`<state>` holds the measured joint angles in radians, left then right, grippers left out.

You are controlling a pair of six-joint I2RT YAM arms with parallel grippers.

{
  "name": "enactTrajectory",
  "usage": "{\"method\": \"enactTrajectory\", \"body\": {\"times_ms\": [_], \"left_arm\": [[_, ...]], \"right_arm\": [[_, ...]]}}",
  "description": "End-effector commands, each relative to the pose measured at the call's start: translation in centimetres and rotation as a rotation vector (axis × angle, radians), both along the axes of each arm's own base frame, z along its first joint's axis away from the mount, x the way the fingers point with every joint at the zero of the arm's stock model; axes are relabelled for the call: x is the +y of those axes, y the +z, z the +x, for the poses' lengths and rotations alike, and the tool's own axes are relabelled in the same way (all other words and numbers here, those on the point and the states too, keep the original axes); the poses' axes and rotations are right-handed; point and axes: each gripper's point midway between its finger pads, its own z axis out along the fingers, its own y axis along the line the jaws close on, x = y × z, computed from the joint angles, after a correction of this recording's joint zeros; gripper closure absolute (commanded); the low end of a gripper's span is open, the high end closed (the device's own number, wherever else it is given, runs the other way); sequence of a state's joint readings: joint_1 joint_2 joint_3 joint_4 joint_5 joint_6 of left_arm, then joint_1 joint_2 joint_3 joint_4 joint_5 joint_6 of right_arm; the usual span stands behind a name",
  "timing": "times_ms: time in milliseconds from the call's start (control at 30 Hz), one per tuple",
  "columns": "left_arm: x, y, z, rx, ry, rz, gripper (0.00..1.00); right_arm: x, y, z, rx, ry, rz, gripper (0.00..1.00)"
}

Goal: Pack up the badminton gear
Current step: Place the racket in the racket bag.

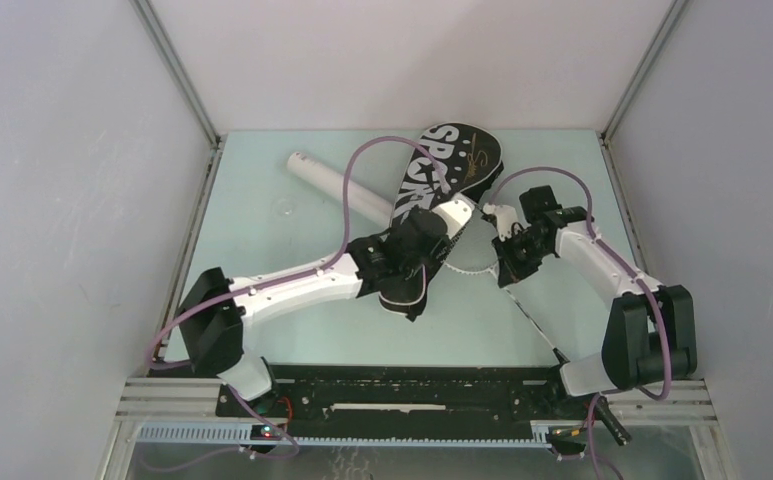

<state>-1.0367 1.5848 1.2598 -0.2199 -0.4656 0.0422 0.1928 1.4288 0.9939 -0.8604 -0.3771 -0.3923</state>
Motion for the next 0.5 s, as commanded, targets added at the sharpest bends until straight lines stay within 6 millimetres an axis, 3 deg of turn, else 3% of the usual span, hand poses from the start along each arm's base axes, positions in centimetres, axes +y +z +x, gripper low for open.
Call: {"method": "enactTrajectory", "body": {"times_ms": [0, 233, 467], "left_arm": [[-1.8, 1.7, 0.0, -0.1, -0.05, -0.011, 1.0], [-2.5, 1.3, -0.4, -0.077, -0.053, -0.033, 1.0], [-3.6, 1.1, 0.0, -0.052, -0.046, -0.04, 1.0]], "right_arm": [[0.8, 1.7, 1.7, 0.012, -0.09, 0.008, 1.0], [0.8, 1.8, 4.4, 0.035, -0.218, -0.011, 1.0], [0.7, 2.6, 8.3, 0.122, -0.397, 0.11, 1.0]]}}
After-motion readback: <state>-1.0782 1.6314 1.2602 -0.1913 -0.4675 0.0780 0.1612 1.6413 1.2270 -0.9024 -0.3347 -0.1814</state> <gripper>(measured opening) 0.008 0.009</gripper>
